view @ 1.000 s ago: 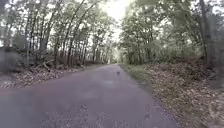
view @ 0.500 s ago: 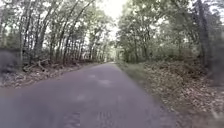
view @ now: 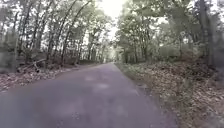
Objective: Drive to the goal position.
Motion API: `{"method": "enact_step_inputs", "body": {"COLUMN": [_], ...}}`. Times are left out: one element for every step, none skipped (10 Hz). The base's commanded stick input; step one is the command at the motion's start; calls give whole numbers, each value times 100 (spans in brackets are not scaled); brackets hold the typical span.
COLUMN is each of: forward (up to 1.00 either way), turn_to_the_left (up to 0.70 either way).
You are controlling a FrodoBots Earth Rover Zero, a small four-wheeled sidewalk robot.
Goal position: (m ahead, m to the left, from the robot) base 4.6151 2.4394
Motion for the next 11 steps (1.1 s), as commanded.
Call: {"method": "enact_step_inputs", "body": {"forward": [70, 70, 70, 70, 70, 70, 70, 70, 70, 70, 70], "turn_to_the_left": [0, 0, 0, 0, 0, 0, -4, -9, -13, -9, -4]}}
